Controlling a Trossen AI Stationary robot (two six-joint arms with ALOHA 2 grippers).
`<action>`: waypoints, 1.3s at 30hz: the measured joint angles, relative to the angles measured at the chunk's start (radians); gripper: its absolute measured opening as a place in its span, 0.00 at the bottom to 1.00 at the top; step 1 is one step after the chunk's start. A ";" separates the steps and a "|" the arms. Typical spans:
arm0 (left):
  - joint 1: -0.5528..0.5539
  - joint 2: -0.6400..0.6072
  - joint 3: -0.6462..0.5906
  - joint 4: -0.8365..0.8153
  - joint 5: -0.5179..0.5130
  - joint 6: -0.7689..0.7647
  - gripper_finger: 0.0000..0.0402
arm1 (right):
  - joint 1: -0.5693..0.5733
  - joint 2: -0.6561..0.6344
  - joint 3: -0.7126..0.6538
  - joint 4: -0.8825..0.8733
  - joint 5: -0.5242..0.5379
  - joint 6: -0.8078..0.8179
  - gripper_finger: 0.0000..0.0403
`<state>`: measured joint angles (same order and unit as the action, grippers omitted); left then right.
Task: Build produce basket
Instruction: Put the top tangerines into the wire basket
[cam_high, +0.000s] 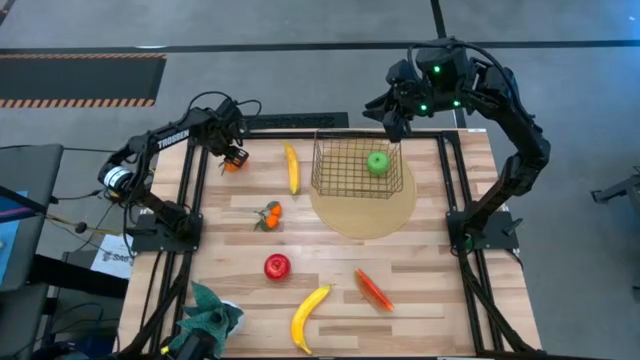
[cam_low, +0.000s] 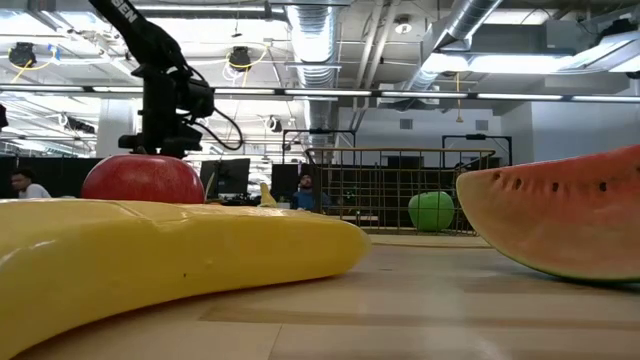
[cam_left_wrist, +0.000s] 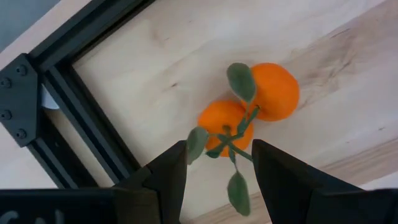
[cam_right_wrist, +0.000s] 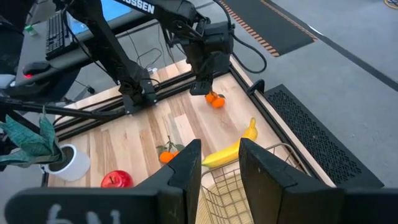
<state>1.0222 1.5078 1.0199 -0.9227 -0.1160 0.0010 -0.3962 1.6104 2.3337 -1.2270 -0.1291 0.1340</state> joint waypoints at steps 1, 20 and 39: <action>0.002 0.000 0.000 0.000 0.000 0.000 0.42 | 0.000 0.000 0.000 0.000 0.000 0.001 0.32; 0.020 0.000 -0.028 0.067 0.074 0.011 0.42 | 0.002 0.000 0.000 0.000 0.000 0.024 0.32; 0.026 0.000 -0.028 0.007 0.091 0.029 0.42 | 0.002 0.000 0.000 0.000 0.000 0.025 0.32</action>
<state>1.0485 1.5074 0.9920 -0.9157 -0.0253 0.0304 -0.3946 1.6104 2.3337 -1.2270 -0.1291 0.1592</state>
